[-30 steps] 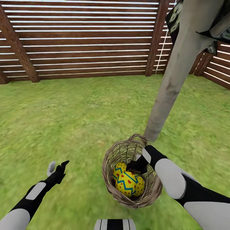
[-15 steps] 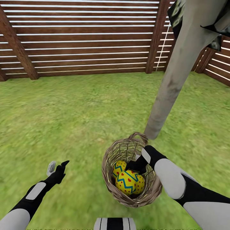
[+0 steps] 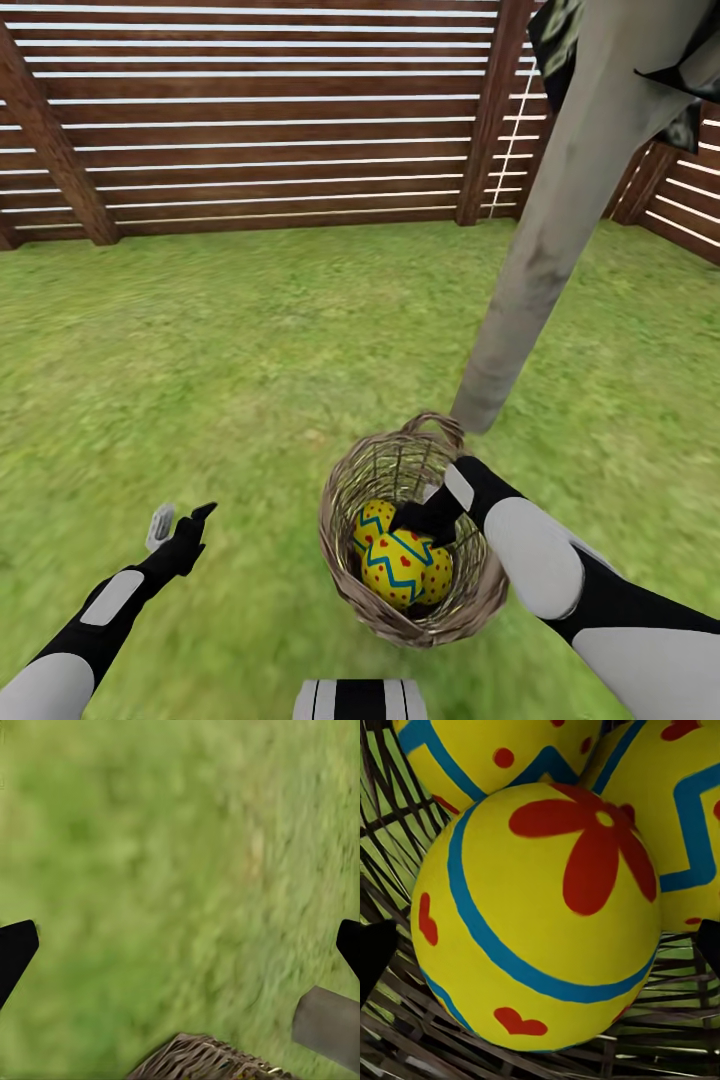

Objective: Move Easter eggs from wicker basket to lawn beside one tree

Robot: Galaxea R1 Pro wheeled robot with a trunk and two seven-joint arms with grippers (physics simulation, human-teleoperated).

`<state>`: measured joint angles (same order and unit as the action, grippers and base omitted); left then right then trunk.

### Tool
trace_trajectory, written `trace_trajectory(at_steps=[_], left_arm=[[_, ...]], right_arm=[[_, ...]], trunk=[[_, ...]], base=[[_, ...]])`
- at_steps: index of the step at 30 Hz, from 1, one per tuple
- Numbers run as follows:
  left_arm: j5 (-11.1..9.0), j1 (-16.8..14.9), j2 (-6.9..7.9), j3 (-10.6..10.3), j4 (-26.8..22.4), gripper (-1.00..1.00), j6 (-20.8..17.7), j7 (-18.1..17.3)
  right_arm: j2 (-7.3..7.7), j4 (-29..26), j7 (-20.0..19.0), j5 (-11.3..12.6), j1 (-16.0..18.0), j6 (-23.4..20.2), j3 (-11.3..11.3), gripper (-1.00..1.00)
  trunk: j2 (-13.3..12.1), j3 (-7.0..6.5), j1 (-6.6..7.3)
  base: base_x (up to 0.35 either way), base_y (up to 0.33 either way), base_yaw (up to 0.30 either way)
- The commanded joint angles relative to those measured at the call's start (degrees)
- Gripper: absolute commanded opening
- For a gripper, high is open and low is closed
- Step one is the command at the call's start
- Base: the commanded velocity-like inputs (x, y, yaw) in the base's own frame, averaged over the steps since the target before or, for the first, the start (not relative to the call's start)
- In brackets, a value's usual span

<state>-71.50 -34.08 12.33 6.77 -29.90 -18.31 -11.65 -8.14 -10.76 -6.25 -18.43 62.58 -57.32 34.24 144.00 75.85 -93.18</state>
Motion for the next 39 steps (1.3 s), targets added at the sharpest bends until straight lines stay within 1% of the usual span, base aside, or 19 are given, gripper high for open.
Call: trace_trajectory(at_steps=[1,14,17,22,23,24,32,39], left_arm=[[-0.4,0.0,-0.02,0.3,0.0,1.00,-0.5,-0.1],[-0.4,0.0,-0.02,0.3,0.0,1.00,-0.5,0.0],[-0.4,0.0,-0.02,0.3,-0.1,1.00,-0.5,0.0],[-0.4,0.0,-0.02,0.3,-0.1,1.00,-0.5,0.0],[-0.4,0.0,-0.01,0.3,-0.1,1.00,-0.5,0.0],[-0.4,0.0,0.00,0.3,-0.1,1.00,-0.5,-0.1],[-0.4,0.0,0.03,0.3,0.0,1.00,-0.5,-0.5],[-0.4,0.0,-0.02,0.3,0.1,1.00,-0.7,0.0]], right_arm=[[-0.05,-0.1,-0.5,-0.6,0.0,-0.3,0.2,1.00],[-0.11,-0.1,-0.3,-0.5,0.0,-0.4,0.1,1.00],[0.04,1.7,-0.3,-0.4,0.0,-0.4,0.1,1.00],[0.20,2.0,-0.3,-0.3,0.0,-0.4,0.2,1.00],[0.22,2.0,-0.3,-0.3,0.0,-0.4,0.2,1.00],[0.22,2.0,-0.3,-0.3,0.0,-0.4,0.2,-1.00],[0.21,2.0,-0.4,-0.4,0.0,-0.4,0.2,-1.00],[0.16,2.0,-0.4,-0.5,0.0,-0.4,0.2,-1.00]], trunk=[[0.0,0.27,-0.01],[0.2,3.15,-0.35],[0.2,3.81,-0.42],[0.3,4.92,-0.55],[0.3,4.92,-0.55],[0.3,4.92,-0.55],[0.3,4.92,-0.55],[0.2,3.37,-0.37]], base=[[0.000,0.000,0.000],[0.000,0.000,0.000],[0.000,0.000,0.000],[0.000,0.000,0.000],[0.000,0.000,0.000],[0.000,0.000,0.000],[0.000,0.000,0.000],[0.000,0.000,0.000]])
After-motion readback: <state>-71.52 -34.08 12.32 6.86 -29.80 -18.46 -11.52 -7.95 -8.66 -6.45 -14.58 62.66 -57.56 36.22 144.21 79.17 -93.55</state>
